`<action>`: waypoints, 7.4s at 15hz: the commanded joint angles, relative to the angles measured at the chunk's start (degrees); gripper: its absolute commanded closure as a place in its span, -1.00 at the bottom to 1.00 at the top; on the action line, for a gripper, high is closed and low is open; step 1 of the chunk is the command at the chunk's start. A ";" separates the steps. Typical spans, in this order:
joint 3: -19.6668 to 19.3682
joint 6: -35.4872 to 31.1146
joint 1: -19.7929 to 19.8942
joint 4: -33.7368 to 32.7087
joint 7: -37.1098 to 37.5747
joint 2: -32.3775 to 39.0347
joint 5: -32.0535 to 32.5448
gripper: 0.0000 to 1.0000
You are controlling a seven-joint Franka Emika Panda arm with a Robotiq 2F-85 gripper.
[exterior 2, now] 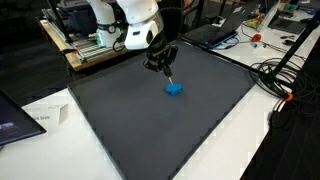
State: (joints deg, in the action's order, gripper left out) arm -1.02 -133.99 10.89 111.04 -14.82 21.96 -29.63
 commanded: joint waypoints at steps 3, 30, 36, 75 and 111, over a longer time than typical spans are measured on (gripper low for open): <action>1.76 4.37 5.60 -7.77 -2.13 7.19 -7.28 0.94; 0.83 18.01 11.33 -17.04 -5.27 22.04 -25.93 0.94; -0.45 12.48 9.42 -11.64 -8.71 15.14 -25.27 0.94; -4.73 -34.73 -14.99 20.98 17.02 -8.83 30.13 0.94; 5.90 7.25 -32.72 6.58 68.28 -2.90 90.23 0.94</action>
State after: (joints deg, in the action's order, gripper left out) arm 1.93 -127.55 -24.49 117.82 53.24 19.02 59.92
